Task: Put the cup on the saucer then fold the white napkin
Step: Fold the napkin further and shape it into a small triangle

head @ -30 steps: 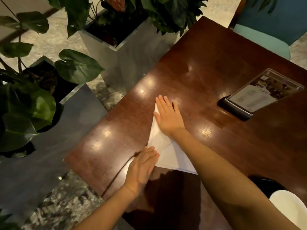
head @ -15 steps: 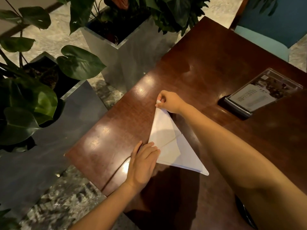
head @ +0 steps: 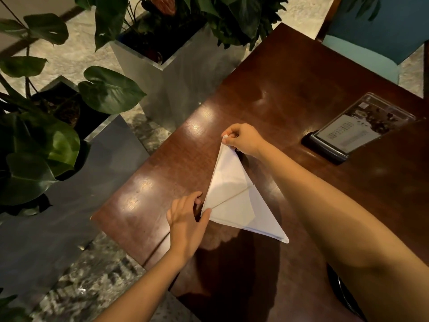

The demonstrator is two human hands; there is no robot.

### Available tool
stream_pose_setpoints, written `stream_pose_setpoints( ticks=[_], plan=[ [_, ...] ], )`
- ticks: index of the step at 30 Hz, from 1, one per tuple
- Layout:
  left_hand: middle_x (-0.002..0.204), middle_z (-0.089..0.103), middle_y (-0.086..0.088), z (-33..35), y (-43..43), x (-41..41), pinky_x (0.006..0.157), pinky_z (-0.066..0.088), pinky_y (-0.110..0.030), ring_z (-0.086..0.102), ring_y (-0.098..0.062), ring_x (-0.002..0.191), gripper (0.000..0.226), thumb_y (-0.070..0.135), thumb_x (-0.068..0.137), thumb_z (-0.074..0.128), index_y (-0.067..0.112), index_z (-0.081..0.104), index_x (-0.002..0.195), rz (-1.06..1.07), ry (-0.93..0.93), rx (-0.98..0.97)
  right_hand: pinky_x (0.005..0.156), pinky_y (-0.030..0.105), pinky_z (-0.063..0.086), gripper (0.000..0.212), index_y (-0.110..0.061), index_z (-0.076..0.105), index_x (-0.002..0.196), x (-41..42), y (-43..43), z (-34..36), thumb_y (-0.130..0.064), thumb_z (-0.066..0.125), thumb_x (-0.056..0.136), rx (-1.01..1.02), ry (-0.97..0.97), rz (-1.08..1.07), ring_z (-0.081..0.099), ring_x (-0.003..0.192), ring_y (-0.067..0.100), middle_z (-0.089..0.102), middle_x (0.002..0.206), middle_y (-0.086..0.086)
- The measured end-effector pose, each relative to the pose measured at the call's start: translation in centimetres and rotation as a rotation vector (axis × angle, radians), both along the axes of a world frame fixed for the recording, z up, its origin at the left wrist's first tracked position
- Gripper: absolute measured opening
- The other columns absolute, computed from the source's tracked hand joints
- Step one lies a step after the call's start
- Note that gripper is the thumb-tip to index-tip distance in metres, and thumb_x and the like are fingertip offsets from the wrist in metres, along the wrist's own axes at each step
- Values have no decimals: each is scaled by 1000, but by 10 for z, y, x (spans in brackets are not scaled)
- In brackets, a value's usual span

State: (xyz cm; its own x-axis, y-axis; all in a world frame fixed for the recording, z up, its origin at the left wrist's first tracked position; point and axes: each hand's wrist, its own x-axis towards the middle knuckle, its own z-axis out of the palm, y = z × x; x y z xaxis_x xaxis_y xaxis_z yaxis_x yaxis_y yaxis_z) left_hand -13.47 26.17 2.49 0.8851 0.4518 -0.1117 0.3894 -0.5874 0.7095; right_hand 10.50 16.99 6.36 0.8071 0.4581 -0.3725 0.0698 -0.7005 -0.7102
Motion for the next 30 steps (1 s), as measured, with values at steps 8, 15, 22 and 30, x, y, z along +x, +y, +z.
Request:
stream_pose_setpoints(
  ticks=[8,15,22,30],
  plan=[
    [80,46,21,7,2,5,82,21,-24,38,-6,92,28,27,84,64,27,56,111,-62,110,-45,82,43,52,17,-5,64,102,-8,0,4,-16,61,89,12,-18,-39,56,71,22,62,74,15],
    [79,48,16,10,2,4,86,32,-27,47,-13,94,27,33,85,63,19,58,107,-64,141,26,61,28,50,30,7,69,80,-27,-44,10,-20,58,88,-403,128,22,60,64,22,72,85,22],
    [101,62,2,21,-3,10,74,44,-27,55,-18,95,23,24,89,55,17,58,111,-109,301,15,69,27,49,17,0,73,85,-61,-74,10,-16,66,81,-424,258,44,60,68,16,71,80,13],
    [109,60,-5,19,-3,13,78,48,-29,56,-22,102,21,24,91,56,10,57,107,-205,401,127,59,22,40,6,-9,65,82,-83,-83,5,-15,65,81,-471,191,33,51,74,15,57,76,-2]
  ],
)
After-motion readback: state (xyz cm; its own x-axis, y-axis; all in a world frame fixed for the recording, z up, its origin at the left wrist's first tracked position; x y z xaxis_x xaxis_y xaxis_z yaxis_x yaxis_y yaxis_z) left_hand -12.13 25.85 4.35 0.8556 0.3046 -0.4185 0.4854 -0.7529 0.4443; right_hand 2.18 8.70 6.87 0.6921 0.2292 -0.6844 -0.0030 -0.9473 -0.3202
